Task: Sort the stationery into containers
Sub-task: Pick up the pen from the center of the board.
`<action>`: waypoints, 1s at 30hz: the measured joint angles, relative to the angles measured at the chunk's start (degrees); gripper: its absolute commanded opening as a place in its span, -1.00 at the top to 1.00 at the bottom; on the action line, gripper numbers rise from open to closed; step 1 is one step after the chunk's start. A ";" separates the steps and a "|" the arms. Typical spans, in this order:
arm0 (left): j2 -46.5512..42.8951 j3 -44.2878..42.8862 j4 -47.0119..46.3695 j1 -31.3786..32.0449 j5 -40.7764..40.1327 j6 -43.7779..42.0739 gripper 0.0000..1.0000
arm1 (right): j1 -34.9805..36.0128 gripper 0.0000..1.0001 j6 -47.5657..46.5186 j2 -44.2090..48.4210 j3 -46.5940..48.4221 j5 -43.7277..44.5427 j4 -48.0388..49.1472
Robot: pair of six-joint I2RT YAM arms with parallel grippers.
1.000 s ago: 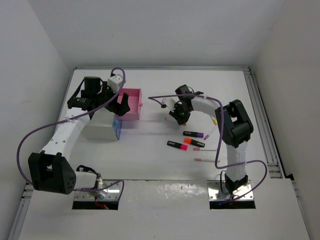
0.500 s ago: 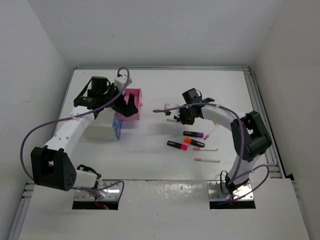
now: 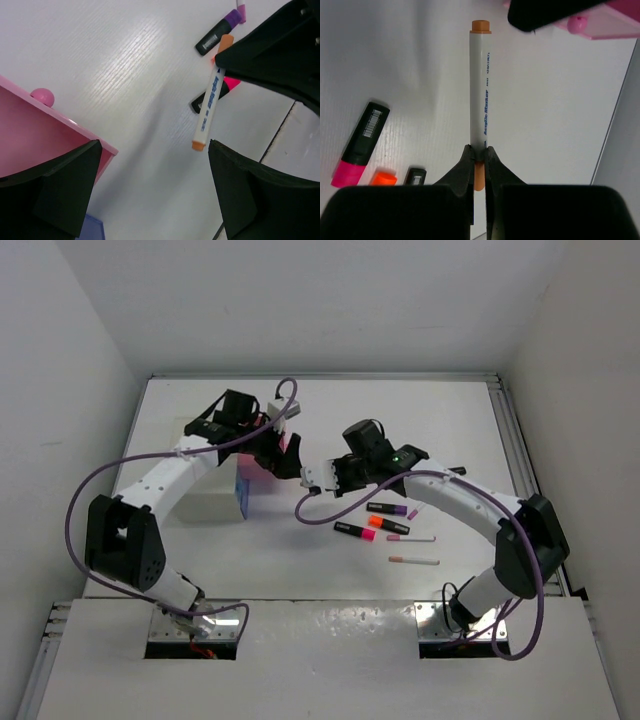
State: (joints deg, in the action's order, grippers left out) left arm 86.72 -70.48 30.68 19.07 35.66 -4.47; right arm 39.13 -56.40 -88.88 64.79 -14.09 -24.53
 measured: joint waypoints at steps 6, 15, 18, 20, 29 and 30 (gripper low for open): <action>2.54 -1.68 1.14 3.56 2.08 -0.17 -0.87 | 2.19 1.00 -1.68 0.83 0.00 1.79 0.09; 4.35 -1.68 3.21 7.80 2.78 -1.01 -0.56 | 3.76 1.00 -3.21 0.94 0.00 3.93 1.22; 4.35 -1.68 3.50 7.80 2.67 -1.36 -0.18 | 4.13 1.00 -3.41 1.07 0.00 4.31 2.19; 4.35 -1.68 3.58 7.80 2.64 -1.36 0.08 | 4.35 1.00 -3.58 1.29 0.00 4.57 2.69; 4.37 -5.64 5.27 4.74 2.80 -1.29 1.00 | 5.25 0.16 2.73 4.15 -1.27 7.48 9.62; 4.37 -6.47 5.16 3.52 2.67 -0.94 1.00 | 5.14 0.16 4.44 4.63 -1.29 7.91 10.80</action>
State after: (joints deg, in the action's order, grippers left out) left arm 91.09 -76.95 35.83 22.59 38.33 -5.41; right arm 44.27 -51.96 -84.25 63.51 -6.17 -13.74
